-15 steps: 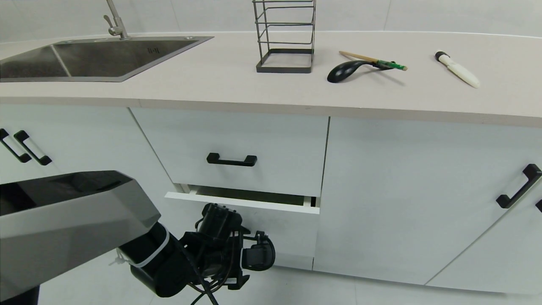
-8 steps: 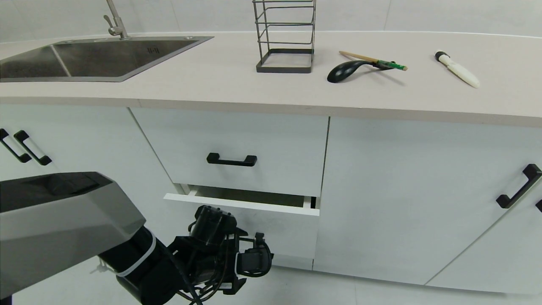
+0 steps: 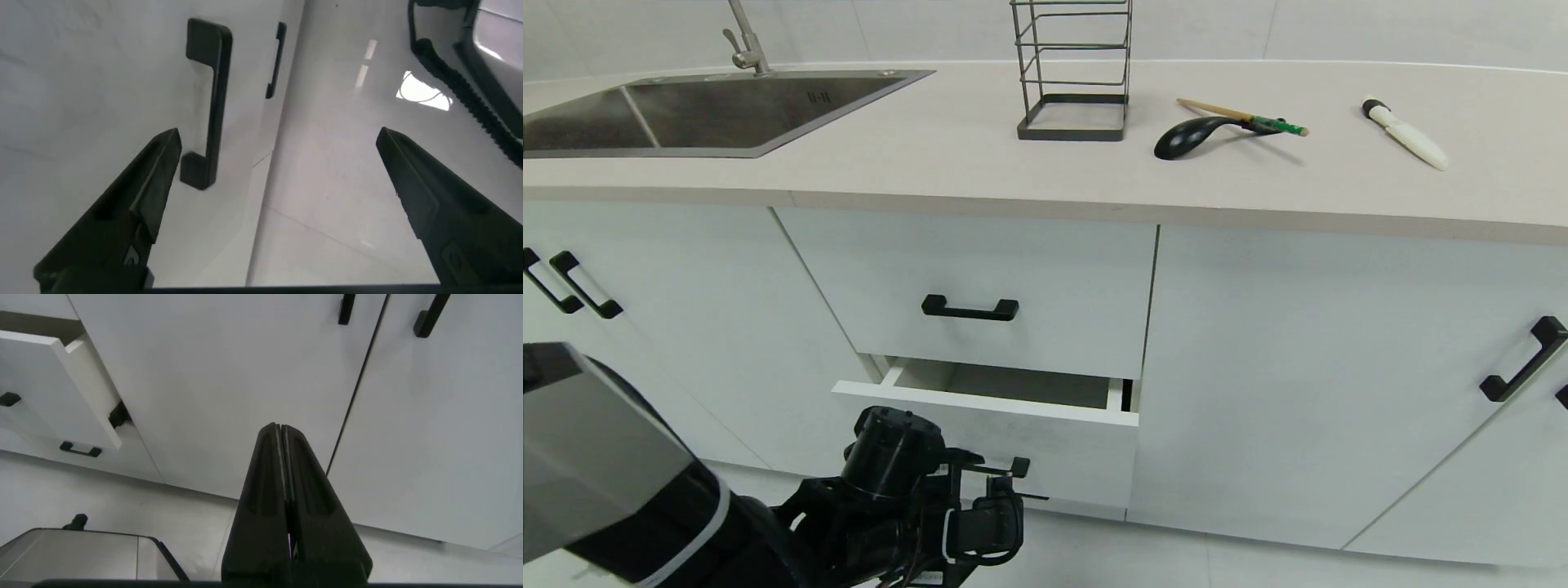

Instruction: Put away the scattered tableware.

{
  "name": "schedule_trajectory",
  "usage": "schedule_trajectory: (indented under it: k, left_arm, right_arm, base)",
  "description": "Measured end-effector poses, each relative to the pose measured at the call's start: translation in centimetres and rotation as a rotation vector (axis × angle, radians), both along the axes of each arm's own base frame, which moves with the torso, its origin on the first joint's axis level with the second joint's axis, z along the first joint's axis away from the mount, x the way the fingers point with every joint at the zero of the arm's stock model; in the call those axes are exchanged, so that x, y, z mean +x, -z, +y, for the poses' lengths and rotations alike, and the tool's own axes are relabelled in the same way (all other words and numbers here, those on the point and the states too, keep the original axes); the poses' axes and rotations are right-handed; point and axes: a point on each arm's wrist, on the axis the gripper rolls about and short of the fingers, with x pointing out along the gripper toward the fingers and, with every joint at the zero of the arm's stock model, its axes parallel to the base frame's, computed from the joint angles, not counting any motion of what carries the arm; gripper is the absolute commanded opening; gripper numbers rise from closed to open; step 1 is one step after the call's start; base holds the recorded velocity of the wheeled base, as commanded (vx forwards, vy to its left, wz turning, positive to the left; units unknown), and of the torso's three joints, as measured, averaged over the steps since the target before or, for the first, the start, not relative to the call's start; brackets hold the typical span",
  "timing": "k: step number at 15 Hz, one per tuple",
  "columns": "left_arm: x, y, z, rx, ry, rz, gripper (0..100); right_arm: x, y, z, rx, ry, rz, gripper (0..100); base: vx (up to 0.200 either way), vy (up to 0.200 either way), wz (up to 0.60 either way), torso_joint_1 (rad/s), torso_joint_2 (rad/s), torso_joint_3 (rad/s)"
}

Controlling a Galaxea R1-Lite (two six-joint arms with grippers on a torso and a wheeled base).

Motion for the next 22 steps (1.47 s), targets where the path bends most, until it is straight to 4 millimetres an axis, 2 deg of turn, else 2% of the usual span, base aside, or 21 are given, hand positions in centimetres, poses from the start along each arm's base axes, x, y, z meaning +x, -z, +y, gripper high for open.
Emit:
schedule_trajectory:
  k: [4,7,10,13,17,22]
  left_arm:
    - [-1.6,-2.4,-0.3,-0.075,0.006,-0.056,100]
    - [-1.0,-4.4,-0.8,-0.129,0.014,-0.126,100]
    - [0.5,-5.9,-2.0,-0.176,0.016,-0.183,100]
    - [1.8,-5.9,-2.8,-0.185,0.014,-0.191,100]
    - [3.6,-4.7,-3.9,-0.184,0.010,-0.189,100]
    - [4.0,-3.1,-4.1,-0.162,0.008,-0.155,100]
  right_arm:
    - [0.0,0.0,0.0,0.000,0.000,0.000,0]
    - [0.0,0.0,0.0,0.000,0.000,0.000,0]
    - [0.0,0.0,0.0,0.000,0.000,0.000,0]
    - [0.0,0.0,0.0,0.000,0.000,0.000,0]
    - [0.0,0.0,0.0,0.000,0.000,0.000,0]
    - [0.0,0.0,0.0,0.000,0.000,0.000,0]
  base:
    - [0.000,0.000,0.00,0.000,0.00,0.000]
    - [0.000,0.000,0.00,0.000,0.00,0.000]
    - [0.000,0.000,0.00,0.000,0.00,0.000]
    - [0.000,0.000,0.00,0.000,0.00,0.000]
    - [0.000,0.000,0.00,0.000,0.00,0.000]
    - [0.000,0.000,0.00,0.000,0.00,0.000]
